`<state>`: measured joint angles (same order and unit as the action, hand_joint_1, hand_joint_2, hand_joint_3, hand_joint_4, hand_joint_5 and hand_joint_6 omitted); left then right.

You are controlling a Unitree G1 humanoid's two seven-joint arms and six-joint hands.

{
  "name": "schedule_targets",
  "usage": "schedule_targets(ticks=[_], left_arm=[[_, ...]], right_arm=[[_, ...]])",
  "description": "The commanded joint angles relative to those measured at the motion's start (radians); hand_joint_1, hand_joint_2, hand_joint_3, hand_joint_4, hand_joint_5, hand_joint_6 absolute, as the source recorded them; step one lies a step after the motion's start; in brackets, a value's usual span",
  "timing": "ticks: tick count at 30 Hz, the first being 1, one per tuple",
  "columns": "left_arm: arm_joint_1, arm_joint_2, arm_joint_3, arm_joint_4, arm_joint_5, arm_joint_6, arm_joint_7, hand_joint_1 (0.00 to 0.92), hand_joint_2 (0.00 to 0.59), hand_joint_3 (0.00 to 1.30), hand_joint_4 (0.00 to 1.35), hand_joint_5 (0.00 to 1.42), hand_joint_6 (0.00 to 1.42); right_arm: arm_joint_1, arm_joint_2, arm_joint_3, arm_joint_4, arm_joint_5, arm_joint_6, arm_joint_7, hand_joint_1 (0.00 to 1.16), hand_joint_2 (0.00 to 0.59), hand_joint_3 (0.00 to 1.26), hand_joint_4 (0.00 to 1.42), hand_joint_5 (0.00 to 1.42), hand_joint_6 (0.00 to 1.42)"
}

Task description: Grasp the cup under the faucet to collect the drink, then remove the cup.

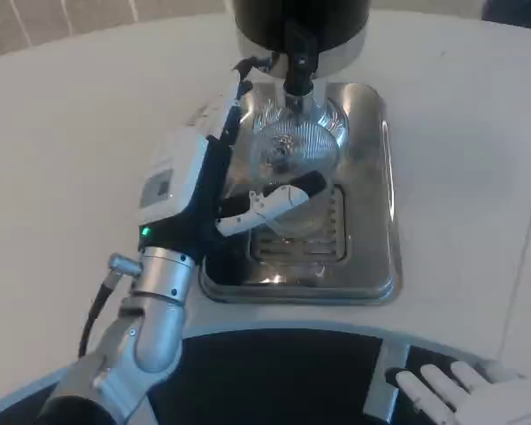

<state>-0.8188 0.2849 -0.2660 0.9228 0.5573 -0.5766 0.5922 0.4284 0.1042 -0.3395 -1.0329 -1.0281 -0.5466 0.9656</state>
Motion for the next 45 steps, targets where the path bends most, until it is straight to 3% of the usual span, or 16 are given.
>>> schedule_targets(ticks=[1, 5, 10, 12, 15, 22, 26, 34, 39, 45], left_arm=[[0.075, 0.058, 0.022, -0.06, -0.02, -0.05, -0.037, 0.147, 0.027, 0.0, 0.0, 0.1, 0.1], [0.116, 0.095, 0.043, -0.11, -0.029, -0.072, -0.065, 0.144, 0.027, 0.0, 0.0, 0.1, 0.1], [0.164, 0.146, 0.074, -0.158, -0.045, -0.1, -0.108, 0.142, 0.03, 0.0, 0.0, 0.1, 0.1], [0.184, 0.166, 0.085, -0.177, -0.055, -0.116, -0.125, 0.136, 0.037, 0.0, 0.0, 0.1, 0.11], [0.258, 0.232, 0.109, -0.24, -0.066, -0.18, -0.164, 0.123, 0.04, 0.01, 0.0, 0.12, 0.12], [0.368, 0.319, 0.154, -0.325, -0.087, -0.236, -0.262, 0.12, 0.051, 0.04, 0.04, 0.14, 0.13], [0.439, 0.37, 0.178, -0.358, -0.099, -0.265, -0.314, 0.114, 0.058, 0.05, 0.05, 0.14, 0.13], [0.539, 0.419, 0.218, -0.433, -0.068, -0.312, -0.331, 0.111, 0.064, 0.06, 0.06, 0.14, 0.14], [0.61, 0.452, 0.239, -0.495, -0.011, -0.344, -0.32, 0.111, 0.066, 0.07, 0.06, 0.14, 0.14], [0.689, 0.478, 0.27, -0.571, 0.062, -0.36, -0.305, 0.111, 0.067, 0.07, 0.05, 0.12, 0.14]], right_arm=[[-0.081, 0.143, 0.059, -0.014, -0.053, 0.055, -0.016, 0.2, 0.485, 0.0, 0.0, 0.0, 0.0], [-0.091, 0.129, 0.11, -0.014, -0.085, 0.097, -0.033, 0.2, 0.483, 0.0, 0.0, 0.0, 0.0], [-0.123, 0.113, 0.137, -0.014, -0.075, 0.173, -0.062, 0.2, 0.483, 0.0, 0.0, 0.0, 0.0], [-0.15, 0.108, 0.144, -0.014, -0.07, 0.219, -0.071, 0.2, 0.483, 0.0, 0.0, 0.0, 0.0], [-0.214, 0.097, 0.154, -0.014, -0.06, 0.316, -0.067, 0.2, 0.483, 0.0, 0.0, 0.0, 0.0], [-0.3, 0.064, 0.186, -0.014, -0.051, 0.468, -0.072, 0.19, 0.483, 0.0, 0.0, 0.0, 0.0], [-0.359, 0.064, 0.204, -0.014, -0.041, 0.57, -0.078, 0.19, 0.483, 0.0, 0.0, 0.0, 0.0], [-0.451, 0.062, 0.281, -0.014, -0.026, 0.817, -0.108, 0.18, 0.488, 0.0, 0.0, 0.0, 0.0], [-0.541, 0.038, 0.324, 0.026, 0.026, 0.971, -0.164, 0.18, 0.492, 0.0, 0.0, 0.0, 0.0], [-0.637, -0.004, 0.347, 0.078, 0.1, 1.092, -0.217, 0.18, 0.503, 0.0, 0.0, 0.0, 0.0]])
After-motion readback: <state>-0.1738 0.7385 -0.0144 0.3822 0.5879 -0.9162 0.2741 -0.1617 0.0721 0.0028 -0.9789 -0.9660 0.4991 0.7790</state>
